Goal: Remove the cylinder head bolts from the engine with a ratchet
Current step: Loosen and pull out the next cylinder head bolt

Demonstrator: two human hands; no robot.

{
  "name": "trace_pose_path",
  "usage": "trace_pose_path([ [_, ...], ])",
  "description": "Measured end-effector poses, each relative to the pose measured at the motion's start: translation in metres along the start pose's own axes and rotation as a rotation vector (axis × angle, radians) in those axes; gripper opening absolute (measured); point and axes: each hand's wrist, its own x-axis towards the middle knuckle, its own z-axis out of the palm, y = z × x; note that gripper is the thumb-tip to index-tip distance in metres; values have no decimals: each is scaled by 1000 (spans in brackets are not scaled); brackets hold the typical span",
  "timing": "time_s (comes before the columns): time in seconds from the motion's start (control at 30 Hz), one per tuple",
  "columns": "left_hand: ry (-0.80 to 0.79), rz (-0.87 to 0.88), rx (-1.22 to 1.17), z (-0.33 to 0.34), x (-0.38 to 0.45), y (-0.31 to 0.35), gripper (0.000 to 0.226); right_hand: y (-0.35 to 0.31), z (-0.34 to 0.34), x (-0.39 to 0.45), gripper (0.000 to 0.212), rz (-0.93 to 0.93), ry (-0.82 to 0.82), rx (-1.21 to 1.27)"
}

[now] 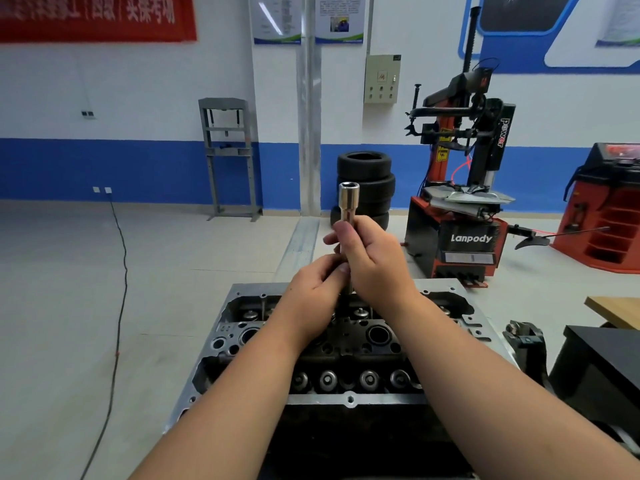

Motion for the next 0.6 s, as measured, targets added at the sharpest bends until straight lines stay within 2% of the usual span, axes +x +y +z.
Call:
trace_pose_path([
  [0.17,37,30,95,-2,1,-1,13,-1,0,-1,18,-24,-7,-30],
  [0.27,75,9,51,-3,2,0,16,-1,0,-1,20,-14,39,-63],
  [0.37,105,0,48,-3,2,-2,13,0,2,-1,16,-80,62,-120],
  [0.43,83,-1,11,-2,1,-2,17,0,1,-1,17,-90,50,-124],
  [0.5,36,-23,-42,-1,0,-1,28,0,0,-1,29,-59,5,-129],
  [0.6,13,16,18,-2,0,1,25,-2,0,-2,33,-37,-20,-93],
])
